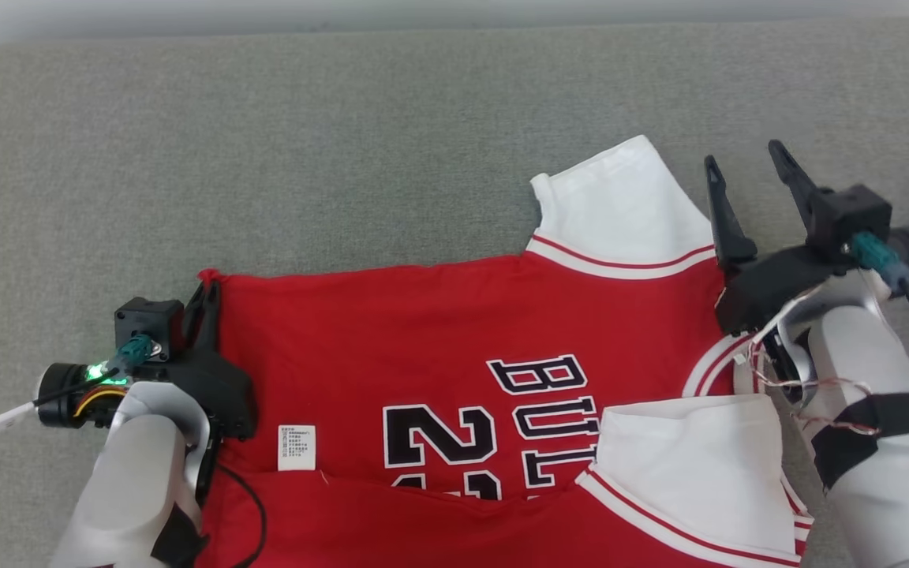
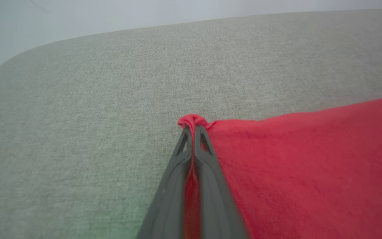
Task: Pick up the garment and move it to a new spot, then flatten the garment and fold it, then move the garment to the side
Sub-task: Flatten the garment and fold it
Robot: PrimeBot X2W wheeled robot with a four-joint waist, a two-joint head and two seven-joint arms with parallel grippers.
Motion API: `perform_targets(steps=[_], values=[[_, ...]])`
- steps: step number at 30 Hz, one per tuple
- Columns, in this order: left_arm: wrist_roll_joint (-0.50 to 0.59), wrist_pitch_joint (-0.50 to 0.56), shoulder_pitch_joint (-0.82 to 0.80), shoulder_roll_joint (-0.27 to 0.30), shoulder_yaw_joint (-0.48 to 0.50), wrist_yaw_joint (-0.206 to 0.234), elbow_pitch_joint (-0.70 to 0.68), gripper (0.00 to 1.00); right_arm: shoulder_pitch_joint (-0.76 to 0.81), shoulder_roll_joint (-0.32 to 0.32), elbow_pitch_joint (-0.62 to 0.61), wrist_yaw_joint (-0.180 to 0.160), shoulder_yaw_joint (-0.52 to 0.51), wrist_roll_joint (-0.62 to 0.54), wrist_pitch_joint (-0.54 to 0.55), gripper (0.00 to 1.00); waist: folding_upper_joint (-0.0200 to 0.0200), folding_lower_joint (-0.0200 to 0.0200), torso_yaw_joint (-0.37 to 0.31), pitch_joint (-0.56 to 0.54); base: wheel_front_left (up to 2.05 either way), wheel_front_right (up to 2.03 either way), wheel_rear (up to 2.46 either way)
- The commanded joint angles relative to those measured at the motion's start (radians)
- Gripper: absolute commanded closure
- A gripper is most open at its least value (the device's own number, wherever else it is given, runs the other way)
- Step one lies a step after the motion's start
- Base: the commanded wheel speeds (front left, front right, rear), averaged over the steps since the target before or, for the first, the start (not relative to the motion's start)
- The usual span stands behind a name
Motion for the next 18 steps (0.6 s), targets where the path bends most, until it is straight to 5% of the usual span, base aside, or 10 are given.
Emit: perform_targets(steps=[1,17,18], values=[[0.004,-0.006,-0.012,-0.004,-0.005,0.007,-0.009,1.00,-0.023,-0.008,0.023,-0.003,0.019,0.004,0.013,0.00,-0.0001,-0.0001,0.023,0.020,0.00,0.00,0.00],[0.010,-0.006,-0.028,-0.053,-0.049,0.012,-0.098,1.00,-0.288,-0.059,0.290,-0.003,0.151,0.085,0.193,0.00,-0.0001,-0.0001,0.106,0.116,0.00,0.00,0.00],[0.008,-0.006,-0.030,-0.056,-0.051,0.012,-0.099,1.00,-0.297,-0.060,0.301,-0.003,0.157,0.092,0.202,0.07,-0.0001,-0.0001,0.108,0.119,0.00,0.00,0.00]])
